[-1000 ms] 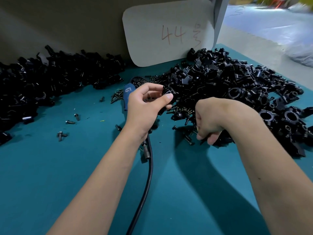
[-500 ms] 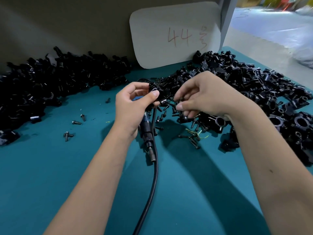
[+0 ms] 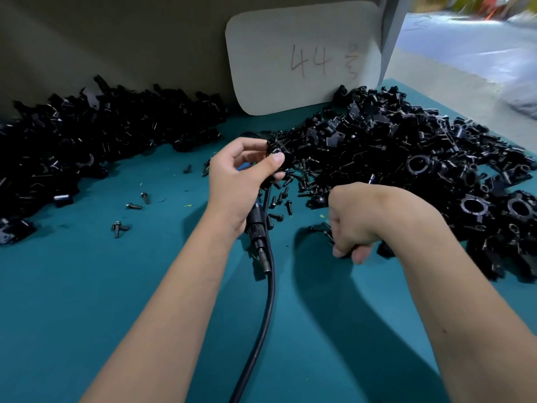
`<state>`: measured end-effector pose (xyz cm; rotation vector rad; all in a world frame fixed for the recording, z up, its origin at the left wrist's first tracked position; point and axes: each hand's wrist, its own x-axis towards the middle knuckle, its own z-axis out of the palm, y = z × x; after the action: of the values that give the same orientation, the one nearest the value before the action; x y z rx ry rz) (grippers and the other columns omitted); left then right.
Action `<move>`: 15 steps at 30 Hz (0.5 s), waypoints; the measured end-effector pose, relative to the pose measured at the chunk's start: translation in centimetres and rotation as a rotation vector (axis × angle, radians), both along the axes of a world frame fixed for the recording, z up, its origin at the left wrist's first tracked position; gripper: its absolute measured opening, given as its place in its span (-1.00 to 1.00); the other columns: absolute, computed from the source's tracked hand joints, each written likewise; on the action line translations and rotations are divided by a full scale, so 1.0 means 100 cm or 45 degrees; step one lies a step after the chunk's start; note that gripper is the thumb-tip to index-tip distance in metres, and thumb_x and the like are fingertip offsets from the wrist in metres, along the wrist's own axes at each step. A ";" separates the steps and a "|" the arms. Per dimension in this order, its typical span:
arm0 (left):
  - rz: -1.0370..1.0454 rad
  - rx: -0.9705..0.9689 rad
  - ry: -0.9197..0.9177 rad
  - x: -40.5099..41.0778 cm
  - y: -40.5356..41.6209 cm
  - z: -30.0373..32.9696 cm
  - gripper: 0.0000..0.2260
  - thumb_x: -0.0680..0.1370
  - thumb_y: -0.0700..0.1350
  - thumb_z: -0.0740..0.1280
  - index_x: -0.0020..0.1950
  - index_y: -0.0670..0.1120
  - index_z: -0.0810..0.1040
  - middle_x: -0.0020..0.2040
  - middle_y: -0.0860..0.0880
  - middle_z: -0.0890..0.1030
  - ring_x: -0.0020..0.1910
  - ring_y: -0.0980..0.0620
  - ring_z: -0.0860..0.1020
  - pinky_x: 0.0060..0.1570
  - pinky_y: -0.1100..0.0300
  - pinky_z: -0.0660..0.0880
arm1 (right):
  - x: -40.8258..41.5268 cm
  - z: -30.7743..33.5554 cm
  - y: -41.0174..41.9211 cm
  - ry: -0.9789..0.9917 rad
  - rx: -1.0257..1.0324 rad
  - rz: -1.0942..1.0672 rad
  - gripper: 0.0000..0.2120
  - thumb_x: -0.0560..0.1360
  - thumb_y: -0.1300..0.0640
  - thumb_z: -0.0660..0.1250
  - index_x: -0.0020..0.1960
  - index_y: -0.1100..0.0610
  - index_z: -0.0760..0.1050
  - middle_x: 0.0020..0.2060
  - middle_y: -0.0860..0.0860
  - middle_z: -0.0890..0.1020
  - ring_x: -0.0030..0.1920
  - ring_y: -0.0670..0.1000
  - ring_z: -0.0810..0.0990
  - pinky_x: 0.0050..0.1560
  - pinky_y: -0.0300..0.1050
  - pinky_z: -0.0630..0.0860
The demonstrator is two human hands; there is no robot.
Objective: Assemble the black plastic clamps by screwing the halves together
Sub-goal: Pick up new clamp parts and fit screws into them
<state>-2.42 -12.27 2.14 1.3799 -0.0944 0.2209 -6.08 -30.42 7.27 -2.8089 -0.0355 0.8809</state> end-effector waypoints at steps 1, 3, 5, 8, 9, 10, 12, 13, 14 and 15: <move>0.004 -0.007 0.005 0.000 0.002 0.000 -0.86 0.49 -0.29 0.54 -0.02 -0.16 0.65 -0.08 -0.16 0.68 -0.24 -0.12 0.69 -0.04 0.06 0.64 | 0.001 0.001 -0.002 -0.038 0.005 0.012 -0.89 0.50 0.22 0.53 -0.13 0.21 0.62 -0.39 0.03 0.72 -0.34 -0.03 0.74 -0.08 -0.10 0.70; 0.014 -0.025 0.020 0.001 0.007 0.001 -0.87 0.49 -0.29 0.54 -0.01 -0.16 0.65 -0.06 -0.17 0.70 -0.23 -0.14 0.70 -0.02 0.04 0.65 | 0.003 0.005 -0.008 -0.089 0.068 0.008 -0.93 0.53 0.29 0.43 -0.12 0.18 0.65 -0.37 0.00 0.73 -0.37 -0.10 0.72 -0.08 -0.15 0.68; 0.032 -0.038 0.038 0.002 0.013 0.001 -0.87 0.50 -0.29 0.54 0.00 -0.15 0.66 -0.06 -0.14 0.71 -0.22 -0.15 0.70 -0.02 0.05 0.65 | 0.005 0.011 -0.014 -0.090 0.171 -0.055 -0.92 0.55 0.28 0.43 -0.11 0.17 0.67 -0.36 0.02 0.73 -0.34 -0.09 0.74 -0.11 -0.17 0.66; 0.063 -0.110 0.065 0.003 0.019 0.002 -0.88 0.51 -0.31 0.52 -0.03 -0.14 0.66 -0.13 -0.07 0.71 -0.23 -0.12 0.69 -0.06 0.07 0.65 | 0.005 0.014 -0.012 -0.008 0.159 -0.044 -0.86 0.49 0.12 0.56 -0.10 0.20 0.70 -0.36 0.03 0.74 -0.30 -0.06 0.76 -0.03 -0.11 0.69; 0.072 -0.130 0.074 0.004 0.020 0.002 -0.88 0.51 -0.32 0.51 -0.04 -0.13 0.66 -0.14 -0.05 0.71 -0.23 -0.11 0.69 -0.07 0.08 0.65 | 0.003 0.011 -0.009 0.038 0.106 -0.015 -0.78 0.47 0.06 0.59 -0.07 0.21 0.70 -0.35 0.03 0.74 -0.29 -0.06 0.76 0.05 -0.07 0.69; 0.077 -0.140 0.077 0.005 0.021 0.002 -0.88 0.51 -0.32 0.51 -0.04 -0.13 0.66 -0.15 -0.05 0.71 -0.23 -0.12 0.69 -0.08 0.08 0.65 | 0.001 0.008 -0.005 0.070 0.059 0.003 -0.71 0.46 0.02 0.60 -0.05 0.24 0.68 -0.36 0.03 0.74 -0.29 -0.05 0.76 0.09 -0.04 0.68; 0.069 -0.141 0.071 0.006 0.021 0.002 -0.87 0.51 -0.31 0.52 -0.04 -0.12 0.66 -0.14 -0.05 0.71 -0.23 -0.12 0.69 -0.08 0.09 0.64 | -0.003 -0.001 0.004 0.086 0.057 0.006 -0.68 0.46 0.03 0.59 -0.04 0.27 0.64 -0.38 0.02 0.73 -0.32 -0.06 0.75 0.07 -0.05 0.69; 0.056 -0.133 0.064 0.006 0.021 0.001 -0.88 0.50 -0.30 0.52 -0.04 -0.13 0.66 -0.13 -0.06 0.71 -0.22 -0.12 0.69 -0.07 0.08 0.64 | -0.003 -0.003 0.006 0.078 0.057 0.026 -0.71 0.49 0.05 0.57 -0.04 0.28 0.64 -0.40 -0.02 0.72 -0.35 -0.12 0.73 0.03 -0.12 0.68; 0.041 -0.117 0.055 0.006 0.021 0.000 -0.88 0.50 -0.30 0.53 -0.03 -0.14 0.66 -0.11 -0.08 0.71 -0.22 -0.13 0.70 -0.07 0.08 0.64 | -0.003 -0.004 0.008 0.073 0.059 0.049 -0.76 0.52 0.07 0.54 -0.05 0.27 0.65 -0.41 -0.06 0.71 -0.39 -0.19 0.69 -0.01 -0.21 0.67; 0.026 -0.094 0.048 0.006 0.021 -0.001 -0.88 0.50 -0.30 0.53 -0.01 -0.16 0.66 -0.10 -0.10 0.71 -0.21 -0.13 0.70 -0.07 0.08 0.64 | -0.003 -0.003 0.008 0.062 0.067 0.068 -0.79 0.55 0.10 0.50 -0.02 0.28 0.67 -0.37 -0.08 0.73 -0.39 -0.23 0.67 -0.02 -0.24 0.66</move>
<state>-1.84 -10.19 2.00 1.3117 -0.0408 0.2135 -6.34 -29.60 6.98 -2.7486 -0.1249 0.9458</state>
